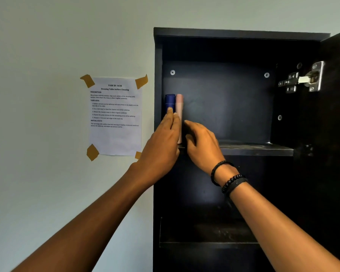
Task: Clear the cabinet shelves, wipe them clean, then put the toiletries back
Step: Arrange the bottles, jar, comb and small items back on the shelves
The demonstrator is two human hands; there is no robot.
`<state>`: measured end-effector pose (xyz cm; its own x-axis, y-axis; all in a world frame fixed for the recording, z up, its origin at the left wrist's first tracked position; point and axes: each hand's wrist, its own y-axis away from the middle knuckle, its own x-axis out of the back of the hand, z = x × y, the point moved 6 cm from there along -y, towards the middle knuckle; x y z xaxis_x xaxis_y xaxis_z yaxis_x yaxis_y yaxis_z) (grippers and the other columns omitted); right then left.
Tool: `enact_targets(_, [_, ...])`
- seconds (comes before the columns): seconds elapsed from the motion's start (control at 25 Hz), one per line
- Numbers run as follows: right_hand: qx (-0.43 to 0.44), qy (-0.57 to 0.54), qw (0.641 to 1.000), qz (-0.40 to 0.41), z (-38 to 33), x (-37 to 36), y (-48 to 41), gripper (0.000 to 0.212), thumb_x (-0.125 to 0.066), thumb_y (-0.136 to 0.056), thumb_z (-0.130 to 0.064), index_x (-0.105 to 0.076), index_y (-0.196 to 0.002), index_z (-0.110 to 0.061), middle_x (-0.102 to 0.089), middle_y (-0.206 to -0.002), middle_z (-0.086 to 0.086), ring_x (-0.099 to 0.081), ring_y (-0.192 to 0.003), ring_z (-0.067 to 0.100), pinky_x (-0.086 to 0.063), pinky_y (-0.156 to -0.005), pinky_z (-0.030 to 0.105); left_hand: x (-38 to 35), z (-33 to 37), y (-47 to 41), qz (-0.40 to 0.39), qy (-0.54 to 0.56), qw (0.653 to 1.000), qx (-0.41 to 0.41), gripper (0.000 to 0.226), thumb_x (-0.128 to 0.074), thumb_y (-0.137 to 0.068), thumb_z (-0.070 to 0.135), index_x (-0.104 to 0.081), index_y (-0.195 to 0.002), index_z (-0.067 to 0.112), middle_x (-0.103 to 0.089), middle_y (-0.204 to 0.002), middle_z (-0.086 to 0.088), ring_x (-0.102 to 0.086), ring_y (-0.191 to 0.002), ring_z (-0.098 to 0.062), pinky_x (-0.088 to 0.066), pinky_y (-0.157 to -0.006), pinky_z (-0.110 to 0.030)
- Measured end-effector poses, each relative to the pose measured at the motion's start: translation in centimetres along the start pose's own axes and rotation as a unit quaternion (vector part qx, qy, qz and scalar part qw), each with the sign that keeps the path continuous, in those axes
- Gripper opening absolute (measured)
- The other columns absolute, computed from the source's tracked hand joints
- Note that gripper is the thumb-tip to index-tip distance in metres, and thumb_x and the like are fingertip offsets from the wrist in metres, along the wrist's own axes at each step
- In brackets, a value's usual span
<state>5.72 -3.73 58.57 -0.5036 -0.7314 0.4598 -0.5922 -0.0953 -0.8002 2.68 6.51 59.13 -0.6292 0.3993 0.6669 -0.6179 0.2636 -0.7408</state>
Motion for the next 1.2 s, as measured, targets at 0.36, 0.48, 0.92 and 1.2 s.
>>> enact_targets(0.36, [0.023,0.086,0.995,0.038,-1.9,-1.0,9.3,0.064,-0.042,-0.093,0.000,-0.025,-0.149,-0.028,-0.003,-0.160,-0.011,0.001,-0.148,0.015,-0.008,-0.112,0.017,-1.7,-1.1,8.0,0.074,-0.012,0.994,-0.078,0.054,-0.028,-0.102,0.029,-0.007,-0.152,0.022,0.004,-0.161,-0.001,0.008,-0.148,-0.019,-0.008,-0.120,-0.046])
enact_targets(0.48, [-0.012,0.096,0.995,0.017,-1.2,-2.6,14.3,0.067,-0.041,-0.093,0.002,-0.021,-0.150,-0.027,0.000,-0.160,-0.010,0.006,-0.148,0.015,-0.002,-0.110,0.011,-3.7,-1.5,12.3,0.043,0.009,0.997,-0.069,0.053,-0.024,-0.103,0.033,-0.008,-0.152,0.022,0.003,-0.161,-0.001,0.008,-0.148,-0.018,-0.009,-0.120,-0.048])
enact_targets(0.92, [-0.207,0.087,0.973,-0.060,2.6,-9.3,33.7,0.073,-0.041,-0.092,0.003,-0.012,-0.151,-0.027,0.003,-0.161,-0.007,0.007,-0.148,0.016,0.002,-0.113,0.013,-14.5,-0.8,29.2,-0.125,0.134,0.983,0.007,0.053,-0.022,-0.103,0.035,-0.006,-0.152,0.023,0.006,-0.160,0.002,0.010,-0.147,-0.015,-0.003,-0.120,-0.045])
enact_targets(1.2, [-0.332,0.172,0.906,-0.201,8.2,-14.4,49.1,0.077,-0.053,-0.088,-0.003,-0.013,-0.152,-0.020,-0.003,-0.161,0.004,-0.002,-0.148,0.026,-0.017,-0.120,0.041,-24.8,1.3,44.8,-0.309,0.244,0.908,0.144,0.058,-0.019,-0.101,0.039,-0.001,-0.151,0.018,0.006,-0.160,-0.003,0.010,-0.147,-0.021,-0.010,-0.118,-0.054])
